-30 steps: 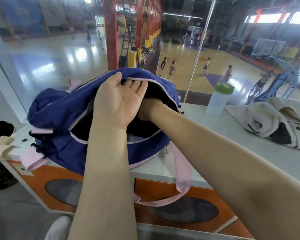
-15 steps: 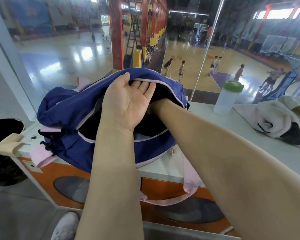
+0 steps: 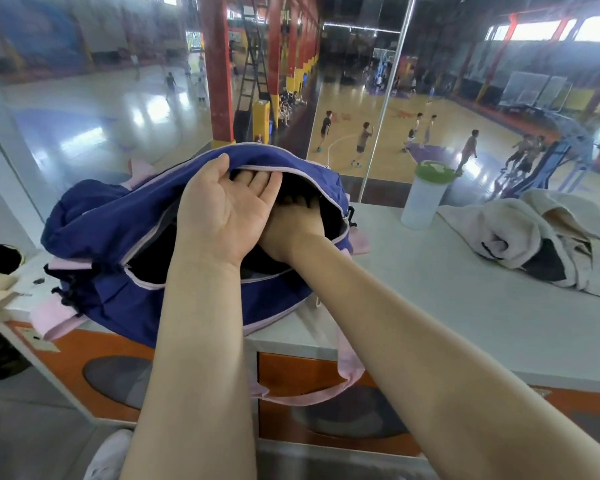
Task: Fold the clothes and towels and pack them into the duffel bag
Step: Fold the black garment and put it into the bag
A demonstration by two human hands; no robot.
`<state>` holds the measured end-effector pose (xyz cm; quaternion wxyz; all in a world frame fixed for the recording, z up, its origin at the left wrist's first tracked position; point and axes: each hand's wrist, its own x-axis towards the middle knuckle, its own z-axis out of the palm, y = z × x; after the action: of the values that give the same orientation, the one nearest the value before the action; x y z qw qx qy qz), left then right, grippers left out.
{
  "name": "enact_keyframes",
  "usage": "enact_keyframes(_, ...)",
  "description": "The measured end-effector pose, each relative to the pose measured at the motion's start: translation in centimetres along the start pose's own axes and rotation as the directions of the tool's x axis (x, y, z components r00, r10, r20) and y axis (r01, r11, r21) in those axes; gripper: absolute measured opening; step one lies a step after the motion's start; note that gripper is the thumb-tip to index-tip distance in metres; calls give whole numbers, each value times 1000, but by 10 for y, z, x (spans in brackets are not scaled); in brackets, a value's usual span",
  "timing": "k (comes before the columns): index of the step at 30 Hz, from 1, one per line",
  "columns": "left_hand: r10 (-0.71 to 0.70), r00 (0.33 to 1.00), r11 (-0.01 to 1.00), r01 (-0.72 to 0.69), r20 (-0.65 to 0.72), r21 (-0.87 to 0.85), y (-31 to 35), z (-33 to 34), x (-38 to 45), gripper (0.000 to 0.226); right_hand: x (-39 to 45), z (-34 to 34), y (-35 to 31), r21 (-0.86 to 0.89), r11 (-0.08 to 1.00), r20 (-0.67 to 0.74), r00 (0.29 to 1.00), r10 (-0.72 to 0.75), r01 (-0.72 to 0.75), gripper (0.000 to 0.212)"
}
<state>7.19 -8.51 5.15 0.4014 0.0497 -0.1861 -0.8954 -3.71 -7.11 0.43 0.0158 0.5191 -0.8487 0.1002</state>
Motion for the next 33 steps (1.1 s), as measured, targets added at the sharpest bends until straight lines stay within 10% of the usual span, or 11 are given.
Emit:
enact_keyframes(10,1,999,999,0,-41,45,-10,1,-1,38,-11,16,34,5,996,166,983,82,-84,74)
enact_keyframes(17,45,976,930,37,-213,365,-32,1,-5,41,-58,5,35,-96,990,-148,982,-114,100,57)
enact_keyframes(21,122,962,483,156,-243,862,-53,7,-18,16,-92,1,62,-86,990,-185,974,-129,115,56)
enact_keyframes(25,32,999,0,40,-40,999,-74,9,-26,20,-126,-10,102,-68,996,-191,979,-65,52,53)
enact_keyframes(33,-95,978,-181,-198,183,963,-131,6,-34,33,-174,-27,190,-56,989,-133,983,129,-138,53)
